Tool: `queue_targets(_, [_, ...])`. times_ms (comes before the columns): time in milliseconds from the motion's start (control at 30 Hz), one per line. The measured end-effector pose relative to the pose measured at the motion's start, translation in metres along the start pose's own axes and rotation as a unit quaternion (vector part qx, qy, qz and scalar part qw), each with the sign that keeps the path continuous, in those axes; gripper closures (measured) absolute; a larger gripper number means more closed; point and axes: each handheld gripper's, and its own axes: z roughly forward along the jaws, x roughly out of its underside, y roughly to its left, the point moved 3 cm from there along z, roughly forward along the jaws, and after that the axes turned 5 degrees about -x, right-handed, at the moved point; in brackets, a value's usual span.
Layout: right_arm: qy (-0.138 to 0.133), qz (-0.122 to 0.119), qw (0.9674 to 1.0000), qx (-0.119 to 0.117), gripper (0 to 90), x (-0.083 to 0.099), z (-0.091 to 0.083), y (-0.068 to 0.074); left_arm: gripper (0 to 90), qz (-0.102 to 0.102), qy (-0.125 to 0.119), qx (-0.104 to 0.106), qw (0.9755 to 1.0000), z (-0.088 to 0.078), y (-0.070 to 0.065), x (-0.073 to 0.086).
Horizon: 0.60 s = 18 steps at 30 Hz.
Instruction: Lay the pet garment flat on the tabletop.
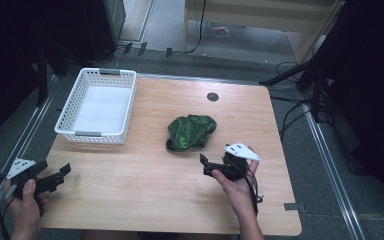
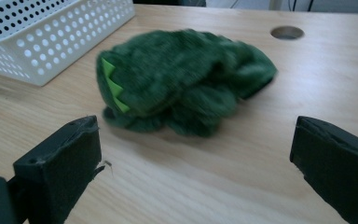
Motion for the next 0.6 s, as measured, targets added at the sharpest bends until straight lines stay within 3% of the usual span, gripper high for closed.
queue_targets(33, [0.001, -0.004, 1.0, -0.004, 1.9, -0.008, 0.011, 0.008, 13.8, 0.001, 0.0, 0.0, 1.0, 0.0, 0.0, 0.0])
queue_targets(200, [0.012, -0.013, 0.9998, -0.006, 1.3, -0.018, 0.034, 0.019, 13.8, 0.003, 0.003, 0.001, 1.0, 0.0, 0.0, 0.0])
queue_targets(267, [0.03, -0.017, 0.9993, -0.016, 0.0, -0.019, 0.046, 0.025, 13.8, 0.003, 0.002, 0.001, 1.0, 0.0, 0.0, 0.0])
queue_targets(300, [0.044, -0.023, 0.9987, -0.006, 0.0, -0.019, 0.06, 0.028, 13.8, 0.003, 0.003, 0.001, 1.0, 0.0, 0.0, 0.0])
queue_targets(333, [0.044, -0.023, 0.9987, -0.006, 0.0, -0.019, 0.06, 0.028, 13.8, 0.003, 0.003, 0.001, 1.0, 0.0, 0.0, 0.0])
queue_targets(367, [0.057, -0.024, 0.998, 0.014, 0.0, -0.019, 0.073, 0.028, 13.8, 0.005, 0.003, 0.001, 1.0, 0.0, 0.0, 0.0])
queue_targets(433, [0.071, -0.026, 0.9966, 0.031, 0.0, -0.017, 0.085, 0.025, 13.8, 0.006, 0.004, 0.001, 1.0, 0.0, 0.0, 0.0])
queue_targets(600, [0.1, -0.024, 0.9941, 0.034, 1.4, -0.008, 0.111, 0.02, 13.8, 0.006, 0.001, -0.001, 1.0, 0.0, 0.0, 0.0])
